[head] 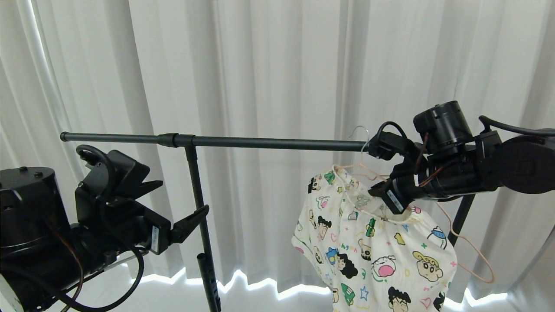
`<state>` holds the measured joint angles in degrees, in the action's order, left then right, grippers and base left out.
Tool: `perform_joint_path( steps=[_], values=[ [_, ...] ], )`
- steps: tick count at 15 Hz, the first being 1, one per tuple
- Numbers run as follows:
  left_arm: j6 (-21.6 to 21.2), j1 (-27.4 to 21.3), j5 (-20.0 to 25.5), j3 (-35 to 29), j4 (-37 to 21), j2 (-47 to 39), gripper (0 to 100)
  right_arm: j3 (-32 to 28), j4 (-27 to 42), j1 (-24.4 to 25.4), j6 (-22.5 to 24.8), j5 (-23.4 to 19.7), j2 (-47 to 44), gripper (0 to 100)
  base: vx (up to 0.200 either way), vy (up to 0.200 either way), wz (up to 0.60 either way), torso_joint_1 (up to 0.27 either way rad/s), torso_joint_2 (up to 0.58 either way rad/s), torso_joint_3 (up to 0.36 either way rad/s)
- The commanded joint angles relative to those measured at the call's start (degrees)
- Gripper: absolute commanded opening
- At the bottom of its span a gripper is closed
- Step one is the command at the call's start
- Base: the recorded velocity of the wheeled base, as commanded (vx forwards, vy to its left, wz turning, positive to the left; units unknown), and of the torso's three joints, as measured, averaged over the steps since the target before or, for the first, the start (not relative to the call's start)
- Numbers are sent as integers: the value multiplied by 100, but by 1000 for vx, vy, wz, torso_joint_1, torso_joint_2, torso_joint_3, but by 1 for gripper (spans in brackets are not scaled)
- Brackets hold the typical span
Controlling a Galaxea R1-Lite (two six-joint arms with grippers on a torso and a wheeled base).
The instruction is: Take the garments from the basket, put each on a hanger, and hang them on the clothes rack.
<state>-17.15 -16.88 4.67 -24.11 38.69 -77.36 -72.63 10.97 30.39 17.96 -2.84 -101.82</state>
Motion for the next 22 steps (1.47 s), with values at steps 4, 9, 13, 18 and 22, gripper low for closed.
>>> perform_joint_path(
  steps=[4,9,13,18,22],
  values=[
    [28,-149,-1,29,-2,11,100,-102,1,-77,-143,56,-242,0,0,0,0,0,0,0],
    [28,-149,-1,38,-2,90,100,-172,1,-148,-143,73,-251,0,0,0,0,0,0,0],
    [19,-149,-1,65,7,125,100,-155,1,-271,-152,82,-286,0,0,0,0,0,0,0],
    [19,-149,-1,82,-2,134,100,-181,1,-271,-143,91,-427,0,0,0,0,0,0,0],
    [28,-149,-1,82,-2,142,100,-181,1,-262,-135,91,-427,0,0,0,0,0,0,0]
  ],
)
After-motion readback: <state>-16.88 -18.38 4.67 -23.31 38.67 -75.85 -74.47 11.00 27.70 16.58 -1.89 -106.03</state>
